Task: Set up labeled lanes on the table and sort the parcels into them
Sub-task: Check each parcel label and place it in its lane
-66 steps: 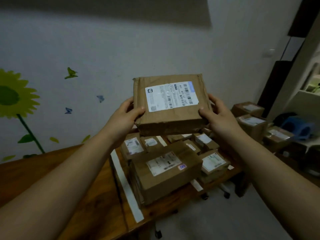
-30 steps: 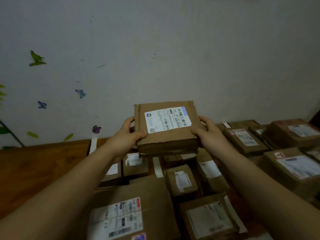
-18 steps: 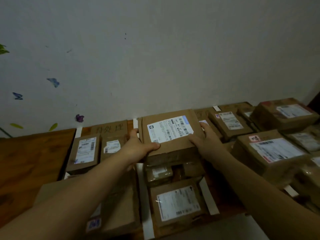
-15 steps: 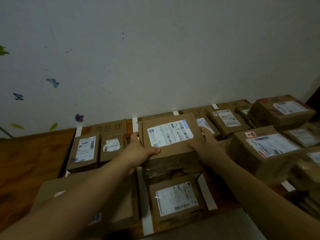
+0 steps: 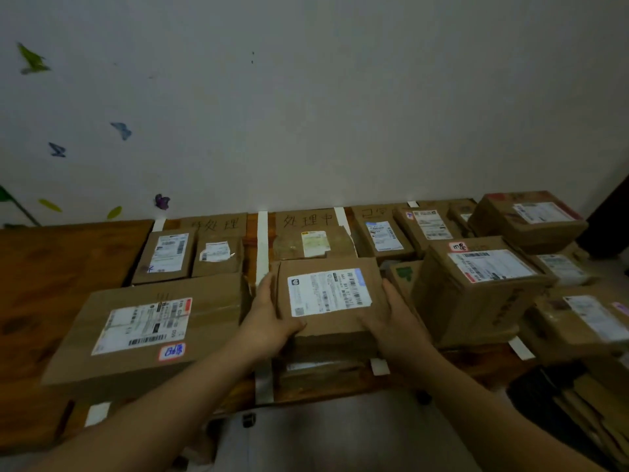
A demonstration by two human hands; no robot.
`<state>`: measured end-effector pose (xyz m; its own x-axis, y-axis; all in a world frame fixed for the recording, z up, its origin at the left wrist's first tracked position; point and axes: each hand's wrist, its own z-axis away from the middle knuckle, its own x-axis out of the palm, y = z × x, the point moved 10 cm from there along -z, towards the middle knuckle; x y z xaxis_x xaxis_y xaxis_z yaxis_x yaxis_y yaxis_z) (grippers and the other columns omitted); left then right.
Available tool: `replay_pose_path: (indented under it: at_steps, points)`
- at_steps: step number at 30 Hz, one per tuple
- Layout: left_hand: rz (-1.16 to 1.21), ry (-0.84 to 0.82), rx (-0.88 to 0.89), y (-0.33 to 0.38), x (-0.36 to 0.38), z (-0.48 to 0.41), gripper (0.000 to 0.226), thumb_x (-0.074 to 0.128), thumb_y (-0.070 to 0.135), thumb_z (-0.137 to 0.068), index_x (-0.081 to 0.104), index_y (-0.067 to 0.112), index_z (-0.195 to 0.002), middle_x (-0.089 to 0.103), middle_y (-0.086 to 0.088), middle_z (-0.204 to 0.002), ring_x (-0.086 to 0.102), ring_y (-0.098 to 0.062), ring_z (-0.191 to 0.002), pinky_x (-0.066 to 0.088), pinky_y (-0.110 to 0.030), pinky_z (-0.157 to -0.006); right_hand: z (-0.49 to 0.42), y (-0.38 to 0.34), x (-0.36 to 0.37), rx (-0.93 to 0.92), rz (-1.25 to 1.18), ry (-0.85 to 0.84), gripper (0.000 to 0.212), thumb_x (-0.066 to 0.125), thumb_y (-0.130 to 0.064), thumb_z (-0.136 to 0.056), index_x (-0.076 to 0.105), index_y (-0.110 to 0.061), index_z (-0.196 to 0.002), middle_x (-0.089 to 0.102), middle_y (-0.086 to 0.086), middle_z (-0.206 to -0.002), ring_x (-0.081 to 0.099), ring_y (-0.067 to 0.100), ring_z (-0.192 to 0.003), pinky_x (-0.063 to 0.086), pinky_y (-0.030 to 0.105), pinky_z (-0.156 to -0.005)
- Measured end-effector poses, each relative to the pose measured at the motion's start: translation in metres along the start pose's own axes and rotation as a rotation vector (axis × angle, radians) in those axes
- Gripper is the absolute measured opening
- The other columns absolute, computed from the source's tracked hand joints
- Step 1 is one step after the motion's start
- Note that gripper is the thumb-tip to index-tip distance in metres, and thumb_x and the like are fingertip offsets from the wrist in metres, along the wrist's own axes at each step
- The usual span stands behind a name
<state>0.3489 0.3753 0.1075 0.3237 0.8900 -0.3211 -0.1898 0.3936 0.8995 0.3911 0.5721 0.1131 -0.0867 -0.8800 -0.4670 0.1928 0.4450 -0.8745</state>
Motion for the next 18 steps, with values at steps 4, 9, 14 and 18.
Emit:
replay_pose_path:
  at_steps: [4,9,14,18]
  points:
    - [-0.049,-0.005,0.0,-0.014,0.013,0.013,0.081,0.062,0.006,-0.087,0.014,0.032,-0.147,0.043,0.003,-0.141,0.044,-0.016,-0.127,0.047,-0.027,-0.091,0.002,0.03,0.013,0.0,-0.003,-0.054,0.057,0.058,-0.031,-0.094,0.029,-0.034,-0.142,0.044,-0.013,-0.138,0.042,0.008,-0.128,0.033,0.025,-0.1]
    - [-0.077,0.023,-0.029,-0.028,0.02,0.018,0.072,0.06,0.007,-0.089,0.022,0.028,-0.146,0.04,0.0,-0.143,0.042,-0.02,-0.13,0.048,-0.028,-0.092,-0.002,0.043,0.018,-0.038,-0.022,-0.104,0.063,0.058,-0.035,-0.093,0.026,-0.036,-0.147,0.04,-0.011,-0.144,0.041,0.012,-0.133,0.038,0.035,-0.106]
    - [-0.705,0.059,0.112,-0.026,0.021,0.013,0.064,0.041,0.038,-0.098,0.004,0.035,-0.15,-0.017,0.008,-0.157,-0.015,-0.017,-0.144,0.011,-0.04,-0.116,-0.002,0.028,0.02,-0.253,0.658,-0.058,0.062,0.016,-0.056,-0.094,0.015,-0.031,-0.152,0.005,-0.002,-0.161,0.001,0.023,-0.148,0.007,0.044,-0.119]
    - [-0.968,-0.027,0.114,-0.035,0.03,0.009,0.057,0.021,0.045,-0.1,-0.002,0.031,-0.15,-0.013,0.007,-0.158,-0.025,-0.013,-0.14,0.002,-0.043,-0.117,-0.004,0.029,0.028,-0.26,0.798,-0.177,0.054,0.016,-0.049,-0.1,0.017,-0.031,-0.151,0.01,-0.003,-0.161,-0.002,0.021,-0.148,0.003,0.045,-0.119]
